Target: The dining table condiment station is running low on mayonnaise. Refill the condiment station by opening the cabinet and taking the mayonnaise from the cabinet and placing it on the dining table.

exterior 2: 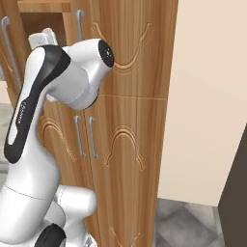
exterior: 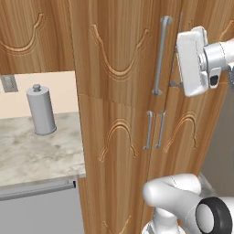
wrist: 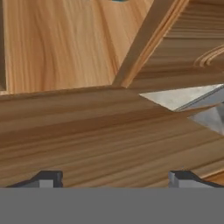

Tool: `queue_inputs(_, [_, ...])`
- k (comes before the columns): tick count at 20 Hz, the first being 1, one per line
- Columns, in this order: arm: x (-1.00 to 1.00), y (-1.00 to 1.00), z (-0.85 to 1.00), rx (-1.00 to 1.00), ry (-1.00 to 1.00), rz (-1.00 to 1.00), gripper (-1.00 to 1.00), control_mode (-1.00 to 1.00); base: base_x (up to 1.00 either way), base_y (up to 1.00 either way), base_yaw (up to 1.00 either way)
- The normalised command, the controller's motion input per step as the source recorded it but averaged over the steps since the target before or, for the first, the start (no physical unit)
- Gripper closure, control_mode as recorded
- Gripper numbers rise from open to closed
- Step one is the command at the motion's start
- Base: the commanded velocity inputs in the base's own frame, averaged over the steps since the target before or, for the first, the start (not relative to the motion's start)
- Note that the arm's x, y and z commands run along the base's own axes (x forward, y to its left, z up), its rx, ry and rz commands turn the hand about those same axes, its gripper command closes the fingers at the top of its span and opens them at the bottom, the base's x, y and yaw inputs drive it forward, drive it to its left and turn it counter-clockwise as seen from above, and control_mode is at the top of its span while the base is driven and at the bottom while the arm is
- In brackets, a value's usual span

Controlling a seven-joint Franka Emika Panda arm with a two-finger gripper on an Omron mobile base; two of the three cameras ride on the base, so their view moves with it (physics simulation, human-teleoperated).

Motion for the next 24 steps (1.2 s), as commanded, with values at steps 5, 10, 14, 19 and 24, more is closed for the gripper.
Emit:
queue_inputs(5, [-0.11,1.0,-0.01,0.0,0.0,0.39,-1.0,-1.0,0.0,0.0,0.0])
queue_inputs(10, [-0.24,1.0,-0.1,0.0,0.0,0.41,-1.0,-1.0,0.0,0.0,0.0])
queue_inputs(14, [-0.42,1.0,-0.19,0.0,-0.02,0.38,-1.0,-1.0,0.0,0.0,0.0])
queue_inputs(19, [-0.56,1.0,-0.28,-0.01,-0.06,0.38,-1.0,-1.0,0.0,0.0,0.0])
queue_inputs(24, [-0.53,0.95,-0.22,-0.05,-0.19,0.26,-1.0,-1.0,0.0,0.0,0.0])
